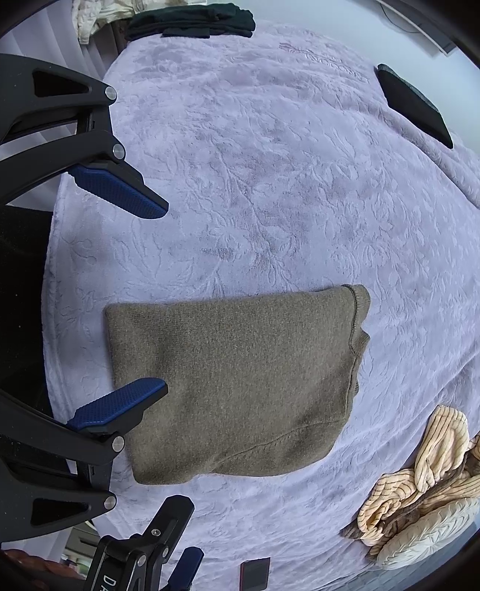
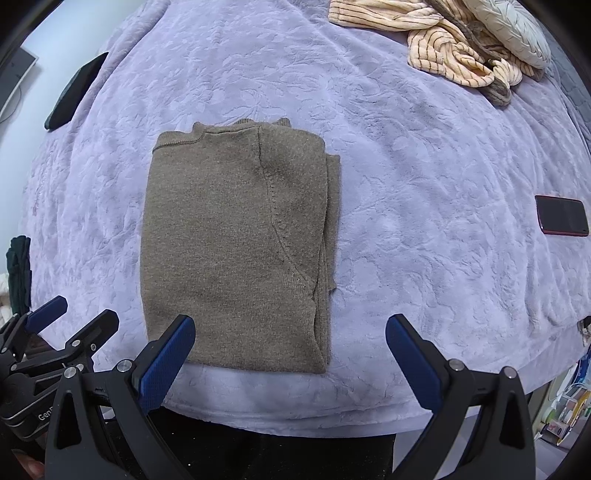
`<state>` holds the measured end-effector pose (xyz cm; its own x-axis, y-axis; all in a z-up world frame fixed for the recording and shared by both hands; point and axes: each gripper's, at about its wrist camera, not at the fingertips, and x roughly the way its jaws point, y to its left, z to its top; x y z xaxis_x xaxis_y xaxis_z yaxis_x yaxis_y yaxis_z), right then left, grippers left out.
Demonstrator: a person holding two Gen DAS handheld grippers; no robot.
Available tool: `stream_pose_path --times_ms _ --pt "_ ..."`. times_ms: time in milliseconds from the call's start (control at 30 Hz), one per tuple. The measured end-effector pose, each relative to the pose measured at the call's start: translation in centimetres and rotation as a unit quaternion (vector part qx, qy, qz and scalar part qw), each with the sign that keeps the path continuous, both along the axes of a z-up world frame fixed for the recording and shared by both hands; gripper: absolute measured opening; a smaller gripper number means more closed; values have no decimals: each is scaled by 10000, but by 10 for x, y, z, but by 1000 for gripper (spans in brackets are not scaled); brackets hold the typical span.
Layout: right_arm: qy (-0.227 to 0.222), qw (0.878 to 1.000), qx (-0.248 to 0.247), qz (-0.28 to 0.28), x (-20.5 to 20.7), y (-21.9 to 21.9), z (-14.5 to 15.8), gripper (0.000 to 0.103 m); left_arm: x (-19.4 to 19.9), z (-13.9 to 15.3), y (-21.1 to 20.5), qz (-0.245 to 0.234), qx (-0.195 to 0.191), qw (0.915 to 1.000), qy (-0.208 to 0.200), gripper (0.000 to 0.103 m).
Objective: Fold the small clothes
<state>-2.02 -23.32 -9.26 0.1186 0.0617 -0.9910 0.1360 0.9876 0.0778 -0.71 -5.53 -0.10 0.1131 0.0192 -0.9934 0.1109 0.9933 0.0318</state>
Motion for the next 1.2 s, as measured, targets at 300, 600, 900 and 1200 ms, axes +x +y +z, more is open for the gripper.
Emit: stream_pose_path --times_ms 300,600,900,1200 --pt "8 10000 6 26 0 2 0 103 -1 0 0 -23 29 10000 -16 89" --pt "4 10000 6 47 0 4 0 103 -1 0 2 -10 72 10000 -46 89" --pt "6 10000 20 42 0 5 0 103 -1 -1 2 -43 88 9999 -34 89" --pt "30 10000 34 64 2 6 -2 103 -1 -2 0 -88 146 9998 -75 89"
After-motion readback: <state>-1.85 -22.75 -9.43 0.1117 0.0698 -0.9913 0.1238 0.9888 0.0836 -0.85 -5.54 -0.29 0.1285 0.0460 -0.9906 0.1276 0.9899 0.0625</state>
